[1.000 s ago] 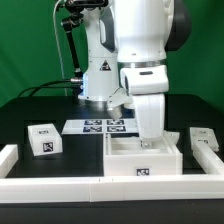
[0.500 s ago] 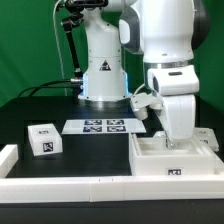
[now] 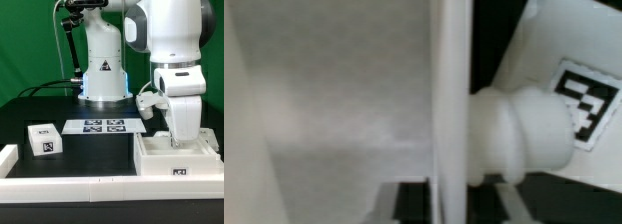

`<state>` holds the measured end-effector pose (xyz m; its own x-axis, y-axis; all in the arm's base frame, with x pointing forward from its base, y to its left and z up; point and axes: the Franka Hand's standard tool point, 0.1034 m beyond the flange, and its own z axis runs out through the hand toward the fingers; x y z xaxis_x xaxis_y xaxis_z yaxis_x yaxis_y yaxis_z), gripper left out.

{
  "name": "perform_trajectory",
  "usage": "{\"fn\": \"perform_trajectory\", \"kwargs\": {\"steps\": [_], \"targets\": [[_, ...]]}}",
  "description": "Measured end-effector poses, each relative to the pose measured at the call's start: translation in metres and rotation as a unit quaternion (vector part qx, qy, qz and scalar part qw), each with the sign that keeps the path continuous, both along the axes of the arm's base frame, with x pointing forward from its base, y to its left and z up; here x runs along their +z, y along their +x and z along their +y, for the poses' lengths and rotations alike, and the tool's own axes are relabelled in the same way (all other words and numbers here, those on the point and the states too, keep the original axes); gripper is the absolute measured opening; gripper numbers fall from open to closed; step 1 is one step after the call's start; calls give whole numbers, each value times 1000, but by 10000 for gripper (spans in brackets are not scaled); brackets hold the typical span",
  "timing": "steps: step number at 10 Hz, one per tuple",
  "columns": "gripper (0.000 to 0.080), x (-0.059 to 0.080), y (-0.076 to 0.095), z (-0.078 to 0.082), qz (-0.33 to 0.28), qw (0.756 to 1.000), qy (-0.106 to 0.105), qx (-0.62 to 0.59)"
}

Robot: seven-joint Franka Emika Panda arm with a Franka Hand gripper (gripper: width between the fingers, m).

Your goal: Assemble cabinet

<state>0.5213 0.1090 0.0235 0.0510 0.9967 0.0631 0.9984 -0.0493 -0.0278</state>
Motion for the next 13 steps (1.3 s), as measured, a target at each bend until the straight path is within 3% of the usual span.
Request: {"fn": "perform_trajectory", "kwargs": {"steps": [1,2,4,5,6,7,8,10,13], "targets": [[211,0,0,-1,0,1000,0,-1],[211,1,0,-2,0,1000,-1,-3],[572,12,-1,-5,-6,1000,-4,-17],[704,21,-4,-8,-10,1000,-6,-25],[704,31,-8,-12,-14,999,-9,-42],[779,39,-18,-14,-13,998,-13,-66],[793,44,-32,-13,-11,996,-16,-92],[798,44,-53,-2,-7,992,-16,-125],[796,42,-52,-4,-7,992,-16,-125]]}}
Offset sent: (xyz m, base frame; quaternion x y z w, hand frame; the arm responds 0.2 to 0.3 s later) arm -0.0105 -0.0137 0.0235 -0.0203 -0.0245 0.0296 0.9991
